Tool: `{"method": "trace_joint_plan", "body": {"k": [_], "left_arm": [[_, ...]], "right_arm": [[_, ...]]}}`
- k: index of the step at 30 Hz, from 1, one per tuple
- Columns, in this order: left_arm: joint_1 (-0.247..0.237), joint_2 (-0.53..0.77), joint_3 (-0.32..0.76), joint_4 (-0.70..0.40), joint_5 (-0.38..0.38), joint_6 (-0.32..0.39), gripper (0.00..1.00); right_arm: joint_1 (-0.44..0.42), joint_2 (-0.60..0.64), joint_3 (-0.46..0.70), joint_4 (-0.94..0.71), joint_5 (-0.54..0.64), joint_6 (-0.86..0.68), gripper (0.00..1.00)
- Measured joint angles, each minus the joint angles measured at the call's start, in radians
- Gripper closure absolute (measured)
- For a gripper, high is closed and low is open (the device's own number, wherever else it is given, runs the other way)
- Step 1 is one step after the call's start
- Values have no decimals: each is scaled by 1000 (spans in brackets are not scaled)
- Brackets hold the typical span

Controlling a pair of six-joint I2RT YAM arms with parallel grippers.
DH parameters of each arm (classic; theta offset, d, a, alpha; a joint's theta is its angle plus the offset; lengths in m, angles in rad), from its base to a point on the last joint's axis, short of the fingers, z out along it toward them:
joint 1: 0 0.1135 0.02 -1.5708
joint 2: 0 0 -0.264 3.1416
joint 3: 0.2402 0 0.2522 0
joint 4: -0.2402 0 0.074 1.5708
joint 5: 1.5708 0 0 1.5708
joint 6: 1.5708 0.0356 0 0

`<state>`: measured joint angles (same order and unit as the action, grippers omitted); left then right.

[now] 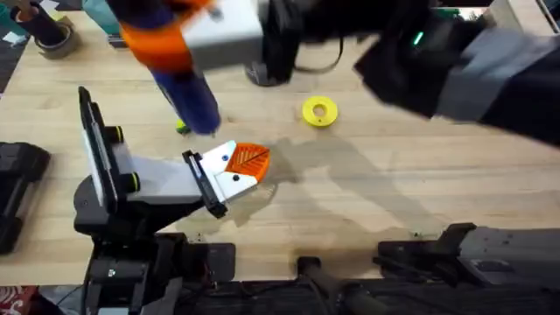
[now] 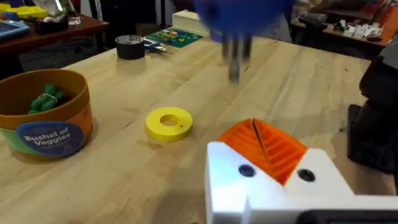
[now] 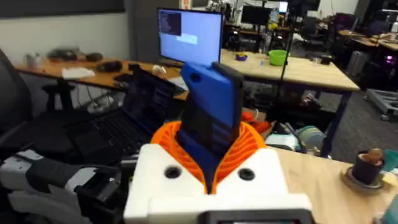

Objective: Pick up the gripper from the table and insert it into the empty holder that is missing its gripper. Then pick up a screw, insert it into the mounting hole, and use the screwdriver to tighten it. Finally, clean up the table by picking up the vegetable and placing it into the bucket.

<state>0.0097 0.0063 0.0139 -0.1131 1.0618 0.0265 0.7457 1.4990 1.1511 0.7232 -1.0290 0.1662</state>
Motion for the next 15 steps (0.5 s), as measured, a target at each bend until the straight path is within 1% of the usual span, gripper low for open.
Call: {"method": "trace_joint_plan", "body": {"k": [3, 6, 9, 12, 13, 15], "left_arm": [[0, 0, 0, 0, 0, 0, 987], [0, 0, 0, 0, 0, 0, 987], [0, 0, 0, 0, 0, 0, 987], [0, 0, 0, 0, 0, 0, 987], [0, 0, 0, 0, 0, 0, 987], [0, 0, 0, 0, 0, 0, 987]], "right_arm": [[-1, 0, 114, -166, 0, -61, 978], [-3, 0, 221, -395, 6, -151, 978], [-6, 0, 334, -695, 53, -276, 978], [-8, 0, 447, -990, 183, -426, 978], [-9, 0, 535, -1169, 352, -563, 978], [-15, 0, 577, -1252, 474, -656, 978]]}}
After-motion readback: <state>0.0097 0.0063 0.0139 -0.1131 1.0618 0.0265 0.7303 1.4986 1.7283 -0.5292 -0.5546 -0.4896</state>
